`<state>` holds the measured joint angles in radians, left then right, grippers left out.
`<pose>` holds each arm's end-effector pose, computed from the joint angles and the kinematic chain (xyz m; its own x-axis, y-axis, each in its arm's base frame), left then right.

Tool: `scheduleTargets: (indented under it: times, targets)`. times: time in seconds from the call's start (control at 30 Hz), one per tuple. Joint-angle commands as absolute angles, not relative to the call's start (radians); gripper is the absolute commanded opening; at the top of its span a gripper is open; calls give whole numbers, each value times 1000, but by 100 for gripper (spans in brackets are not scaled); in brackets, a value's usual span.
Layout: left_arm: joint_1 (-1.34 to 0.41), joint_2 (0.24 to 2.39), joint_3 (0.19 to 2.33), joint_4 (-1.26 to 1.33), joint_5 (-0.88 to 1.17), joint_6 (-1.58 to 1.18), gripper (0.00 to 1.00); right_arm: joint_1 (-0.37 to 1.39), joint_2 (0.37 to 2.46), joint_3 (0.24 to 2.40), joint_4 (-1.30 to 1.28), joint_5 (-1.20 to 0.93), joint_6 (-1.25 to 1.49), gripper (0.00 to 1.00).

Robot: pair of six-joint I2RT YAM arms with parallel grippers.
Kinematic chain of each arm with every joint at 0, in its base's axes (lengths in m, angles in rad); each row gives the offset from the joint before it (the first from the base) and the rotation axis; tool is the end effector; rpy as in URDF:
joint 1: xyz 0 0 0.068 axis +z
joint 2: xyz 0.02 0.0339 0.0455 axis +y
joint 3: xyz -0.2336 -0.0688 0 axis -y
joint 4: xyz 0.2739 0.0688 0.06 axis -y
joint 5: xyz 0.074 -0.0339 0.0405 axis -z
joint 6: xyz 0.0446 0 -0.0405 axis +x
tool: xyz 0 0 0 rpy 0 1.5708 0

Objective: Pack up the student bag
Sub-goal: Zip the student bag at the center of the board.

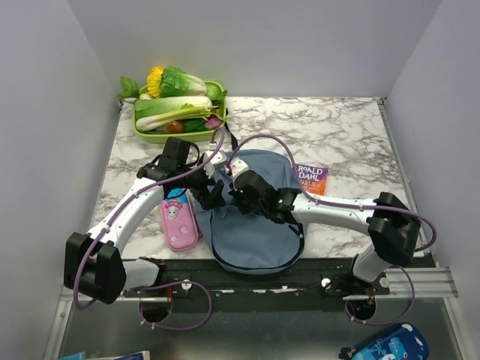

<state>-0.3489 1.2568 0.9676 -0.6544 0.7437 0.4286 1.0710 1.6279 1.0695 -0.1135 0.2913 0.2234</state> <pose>0.2624 -0.1276 0.2286 -0.4323 0.4828 -0.7616 0.8847 0.3905 -0.2547 0.1976 0.3351 0.1798 -0.4533 -0.3873 -0.8028 -0.6487 0.7611 -0.0009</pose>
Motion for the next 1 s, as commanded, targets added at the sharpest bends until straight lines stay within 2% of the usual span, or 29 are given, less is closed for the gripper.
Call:
scheduleTargets:
  times: [0.0,0.2,0.47,0.8,0.97]
  targets:
    - [-373,1269,896,-583,770,496,97,973,1540,1071,-48,292,342,1]
    - [-408,1330,870,-537,805,509,94,925,1522,1069,-28,170,383,1]
    - [-440,1342,879,-414,674,482,84,902,1529,1101,-20,37,402,1]
    - [-437,1376,877,-384,713,471,82,890,1513,1088,-26,17,434,1]
    - [-439,1397,868,-333,710,463,74,877,1517,1089,-31,6,451,1]
